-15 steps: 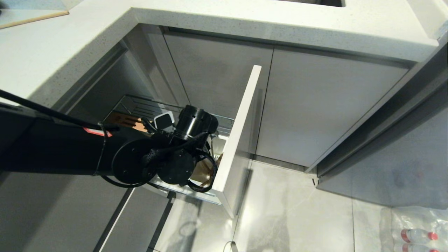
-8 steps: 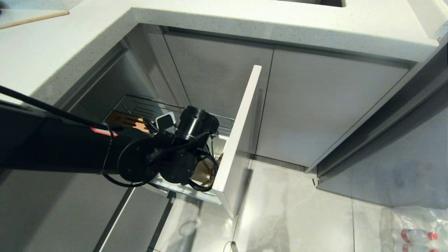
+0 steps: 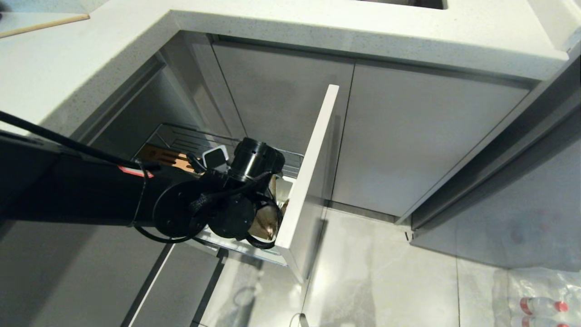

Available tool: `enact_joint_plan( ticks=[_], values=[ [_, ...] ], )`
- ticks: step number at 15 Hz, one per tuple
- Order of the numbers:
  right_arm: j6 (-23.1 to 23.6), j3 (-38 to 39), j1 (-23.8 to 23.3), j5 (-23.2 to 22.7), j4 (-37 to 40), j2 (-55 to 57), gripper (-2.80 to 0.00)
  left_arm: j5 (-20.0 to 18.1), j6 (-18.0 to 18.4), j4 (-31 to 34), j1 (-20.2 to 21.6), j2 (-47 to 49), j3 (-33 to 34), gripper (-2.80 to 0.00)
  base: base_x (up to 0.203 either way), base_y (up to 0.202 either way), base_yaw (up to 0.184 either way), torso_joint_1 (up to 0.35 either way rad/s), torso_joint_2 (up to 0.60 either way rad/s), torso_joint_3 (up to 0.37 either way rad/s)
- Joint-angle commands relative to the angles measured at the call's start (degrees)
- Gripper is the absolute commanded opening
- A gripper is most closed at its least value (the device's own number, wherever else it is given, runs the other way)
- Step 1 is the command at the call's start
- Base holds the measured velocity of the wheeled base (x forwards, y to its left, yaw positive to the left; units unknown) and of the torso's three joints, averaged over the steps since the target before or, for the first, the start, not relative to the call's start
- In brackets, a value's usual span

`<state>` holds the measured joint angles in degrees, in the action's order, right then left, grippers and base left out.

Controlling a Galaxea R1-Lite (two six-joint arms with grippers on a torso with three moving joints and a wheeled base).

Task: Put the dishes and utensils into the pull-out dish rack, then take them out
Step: Take the chopsticks out of the cupboard

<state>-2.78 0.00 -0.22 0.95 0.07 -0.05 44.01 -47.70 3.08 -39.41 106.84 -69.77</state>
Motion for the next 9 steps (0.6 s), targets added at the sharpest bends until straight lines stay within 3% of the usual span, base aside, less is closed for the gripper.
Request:
enact_joint_plan(
  ticks=[1, 9],
  values=[
    [-0.03, 0.09, -0.04, 0.02, 0.01, 0.05, -2.80, 0.29, -0.28, 0.08, -0.14, -0.23, -0.02, -2.80, 0.000, 0.000, 0.000, 0.000, 0.00, 0.000],
    [-0.03, 0.09, -0.04, 0.02, 0.01, 0.05, -2.80, 0.67, -0.28, 0.36, -1.37, -3.53, 0.07, -2.80, 0.000, 0.000, 0.000, 0.000, 0.00, 0.000]
  ],
)
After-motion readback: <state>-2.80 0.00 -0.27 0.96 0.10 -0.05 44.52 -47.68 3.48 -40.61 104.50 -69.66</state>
